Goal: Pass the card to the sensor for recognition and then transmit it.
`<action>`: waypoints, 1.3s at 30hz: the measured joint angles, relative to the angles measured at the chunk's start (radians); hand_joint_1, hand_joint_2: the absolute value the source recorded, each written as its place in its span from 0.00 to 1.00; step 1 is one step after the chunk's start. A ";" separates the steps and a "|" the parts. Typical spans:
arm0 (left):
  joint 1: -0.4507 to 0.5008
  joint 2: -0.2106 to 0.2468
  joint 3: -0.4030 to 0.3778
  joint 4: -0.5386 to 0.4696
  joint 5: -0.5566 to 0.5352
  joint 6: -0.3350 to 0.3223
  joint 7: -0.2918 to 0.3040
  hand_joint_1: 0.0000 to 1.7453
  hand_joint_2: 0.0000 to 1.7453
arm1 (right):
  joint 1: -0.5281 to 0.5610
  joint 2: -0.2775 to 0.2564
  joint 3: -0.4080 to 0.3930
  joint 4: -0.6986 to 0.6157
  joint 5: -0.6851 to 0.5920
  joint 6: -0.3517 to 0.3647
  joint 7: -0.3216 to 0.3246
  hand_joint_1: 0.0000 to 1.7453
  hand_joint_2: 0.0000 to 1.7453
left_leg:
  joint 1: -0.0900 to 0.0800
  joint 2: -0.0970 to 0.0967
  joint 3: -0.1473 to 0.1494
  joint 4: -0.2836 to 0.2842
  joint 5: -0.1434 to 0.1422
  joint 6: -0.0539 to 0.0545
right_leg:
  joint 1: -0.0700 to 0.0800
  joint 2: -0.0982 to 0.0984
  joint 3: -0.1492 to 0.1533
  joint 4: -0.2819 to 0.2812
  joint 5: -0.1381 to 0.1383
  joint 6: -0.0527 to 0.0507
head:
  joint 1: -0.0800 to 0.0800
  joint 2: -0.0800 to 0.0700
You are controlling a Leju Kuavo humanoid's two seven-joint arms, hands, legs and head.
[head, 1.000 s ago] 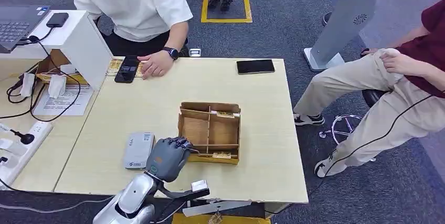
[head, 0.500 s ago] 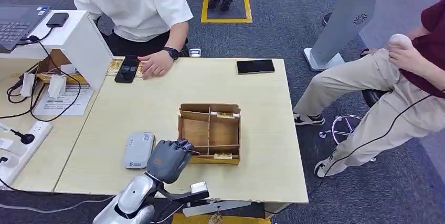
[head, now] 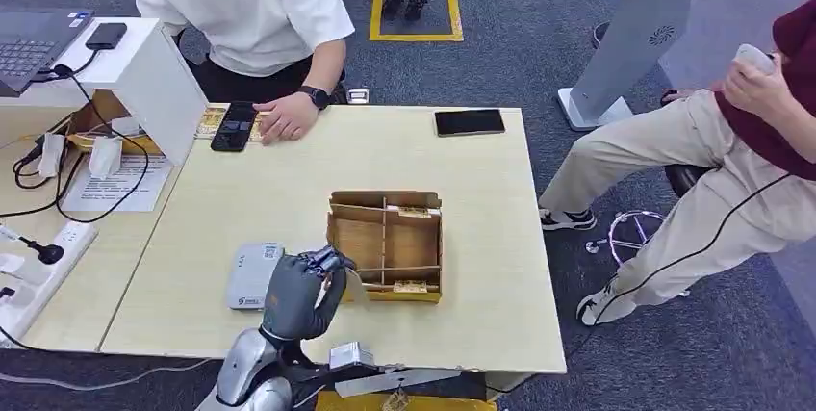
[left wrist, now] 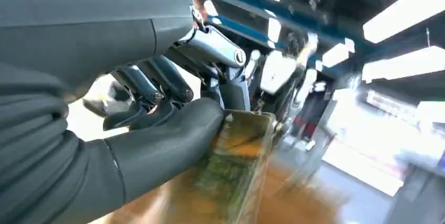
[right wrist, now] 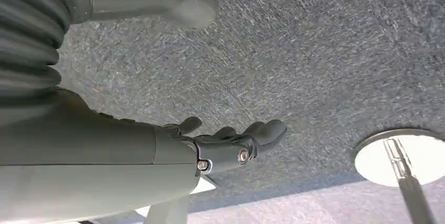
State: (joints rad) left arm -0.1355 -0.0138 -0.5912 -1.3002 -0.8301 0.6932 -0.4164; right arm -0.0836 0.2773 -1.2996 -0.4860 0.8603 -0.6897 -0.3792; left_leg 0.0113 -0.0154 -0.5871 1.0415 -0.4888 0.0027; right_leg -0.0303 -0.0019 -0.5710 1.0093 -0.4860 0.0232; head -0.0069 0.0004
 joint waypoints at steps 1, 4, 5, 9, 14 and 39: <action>0.007 -0.021 0.018 -0.014 0.036 0.000 -0.015 1.00 1.00 | -0.002 0.003 -0.008 0.000 0.008 0.000 -0.001 0.00 1.00 | 0.000 0.000 0.000 0.000 0.000 0.000 | 0.000 0.000 0.000 0.000 0.000 0.000 | 0.000 0.000; 0.018 -0.066 0.065 -0.059 0.206 0.000 -0.045 1.00 1.00 | -0.005 0.014 -0.042 -0.007 0.032 0.000 -0.008 0.00 1.00 | 0.000 0.000 0.000 0.000 0.000 0.001 | 0.000 -0.001 0.000 0.000 0.000 0.000 | 0.000 0.000; 0.018 -0.079 0.074 -0.069 0.270 0.002 -0.049 1.00 1.00 | -0.006 0.017 -0.052 -0.011 0.039 0.000 -0.009 0.00 1.00 | 0.000 0.000 0.000 0.000 0.000 0.001 | 0.000 -0.001 0.000 0.000 0.000 0.000 | 0.000 0.000; 0.018 -0.123 0.104 -0.110 0.494 0.002 -0.070 1.00 1.00 | -0.018 0.032 -0.102 -0.026 0.069 0.000 -0.018 0.00 1.00 | 0.000 0.000 0.001 0.000 0.000 0.000 | 0.000 -0.001 0.000 0.000 0.000 0.000 | 0.000 0.000; 0.016 -0.148 0.124 -0.146 0.560 0.003 -0.087 1.00 1.00 | -0.028 0.038 -0.145 -0.031 0.082 0.000 -0.026 0.00 1.00 | 0.000 0.000 0.000 0.000 0.000 0.000 | 0.000 -0.001 0.000 0.000 0.000 0.000 | 0.000 0.000; -0.091 -0.170 0.214 -0.134 0.905 -0.001 -0.029 1.00 1.00 | -0.059 0.039 -0.236 -0.025 0.173 0.000 -0.052 0.00 1.00 | 0.000 0.000 0.001 0.000 0.000 0.000 | 0.000 -0.001 0.001 0.000 0.000 0.000 | 0.000 0.000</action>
State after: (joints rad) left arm -0.2267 -0.1843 -0.3777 -1.4341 0.0747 0.6920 -0.4453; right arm -0.1421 0.3162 -1.5358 -0.5108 1.0338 -0.6897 -0.4315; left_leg 0.0113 -0.0158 -0.5865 1.0418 -0.4883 0.0031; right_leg -0.0302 -0.0028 -0.5704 1.0093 -0.4857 0.0232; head -0.0072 0.0004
